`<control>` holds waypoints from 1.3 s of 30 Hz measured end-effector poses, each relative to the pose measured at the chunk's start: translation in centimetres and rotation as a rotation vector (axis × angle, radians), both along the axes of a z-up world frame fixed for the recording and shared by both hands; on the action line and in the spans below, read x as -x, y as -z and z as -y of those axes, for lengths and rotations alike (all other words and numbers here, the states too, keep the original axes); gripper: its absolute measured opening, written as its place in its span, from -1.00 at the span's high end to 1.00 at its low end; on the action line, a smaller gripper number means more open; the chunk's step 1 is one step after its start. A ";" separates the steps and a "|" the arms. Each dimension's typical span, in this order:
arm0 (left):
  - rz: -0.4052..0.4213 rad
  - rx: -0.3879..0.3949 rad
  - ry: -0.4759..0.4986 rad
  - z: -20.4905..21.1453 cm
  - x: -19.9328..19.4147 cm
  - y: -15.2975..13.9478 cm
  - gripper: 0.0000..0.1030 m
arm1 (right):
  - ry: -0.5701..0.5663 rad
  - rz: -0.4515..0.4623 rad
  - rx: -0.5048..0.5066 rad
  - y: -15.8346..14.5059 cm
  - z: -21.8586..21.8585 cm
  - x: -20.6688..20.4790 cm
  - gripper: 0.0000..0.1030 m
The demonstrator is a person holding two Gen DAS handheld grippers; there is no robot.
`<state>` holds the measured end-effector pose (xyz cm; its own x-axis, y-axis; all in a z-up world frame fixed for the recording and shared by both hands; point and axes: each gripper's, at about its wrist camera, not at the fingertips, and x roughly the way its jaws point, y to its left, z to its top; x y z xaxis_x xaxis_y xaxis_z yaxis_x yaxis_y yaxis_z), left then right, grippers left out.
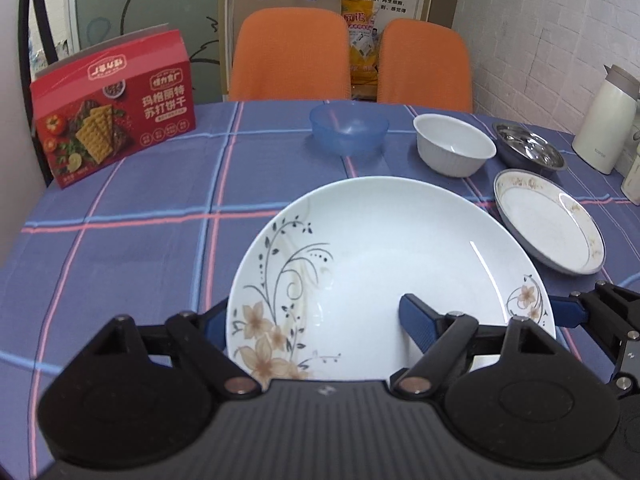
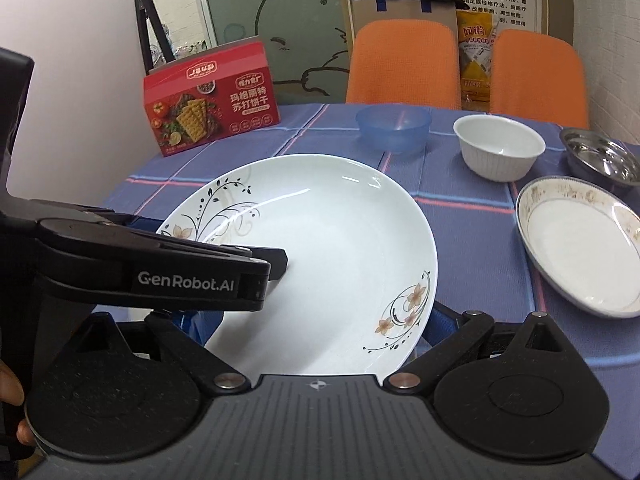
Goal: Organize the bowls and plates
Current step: 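Lower the floral plate onto the green plate and open the left gripper, then grasp the rim of the gold-rimmed white plate with the left gripper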
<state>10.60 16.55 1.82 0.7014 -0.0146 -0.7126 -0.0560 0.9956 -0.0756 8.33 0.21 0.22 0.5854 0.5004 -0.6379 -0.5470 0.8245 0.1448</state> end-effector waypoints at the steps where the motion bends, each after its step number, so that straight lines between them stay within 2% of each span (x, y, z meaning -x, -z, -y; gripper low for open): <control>1: -0.007 0.005 -0.004 0.0 0.9 0.2 -0.59 | -0.001 0.000 0.005 0.2 0.1 0.8 -0.72; 5: -0.008 -0.003 -0.007 0.4 3.1 1.3 -0.59 | -0.004 -0.006 0.019 1.1 0.2 2.3 -0.72; 11: -0.018 0.002 -0.013 0.1 2.9 3.5 -0.61 | -0.017 -0.023 0.036 2.7 -0.1 1.8 -0.67; 13: 0.012 -0.038 -0.012 0.3 3.0 3.7 -0.59 | -0.014 0.005 0.034 2.7 0.1 2.0 -0.65; 16: 0.052 -0.111 -0.025 0.5 3.2 3.3 -0.82 | -0.015 -0.003 0.015 2.6 0.5 1.7 -0.64; 17: 0.064 -0.117 -0.031 0.3 3.3 2.9 -0.82 | -0.015 -0.009 0.005 2.6 0.7 1.6 -0.64; 23: 0.134 -0.075 -0.071 -1.1 3.5 0.3 -0.87 | 0.009 -0.027 -0.088 1.7 2.8 1.7 -0.67; 27: 0.146 -0.060 -0.067 -0.7 1.9 -0.7 -0.88 | 0.054 0.039 -0.071 0.6 3.9 1.2 -0.67; 29: 0.150 -0.036 -0.040 0.0 0.9 -1.2 -0.88 | 0.084 0.076 -0.095 -0.2 5.6 0.5 -0.67; 33: 0.150 0.013 0.073 2.8 -1.6 -2.3 -0.88 | 0.255 0.125 -0.078 -1.1 10.7 -2.5 -0.67; 36: 0.115 0.073 0.173 5.3 -4.5 -2.4 -0.88 | 0.383 0.114 -0.057 -0.9 14.9 -5.2 -0.67; 39: 0.057 0.132 0.267 8.3 -8.8 -1.7 -0.88 | 0.466 0.084 -0.023 0.1 17.6 -8.1 -0.67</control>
<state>19.37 8.23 3.51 0.6990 -0.2939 -0.6519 0.2149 0.9558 -0.2005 16.45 -17.36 0.09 0.7998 0.1859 -0.5707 -0.1305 0.9820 0.1369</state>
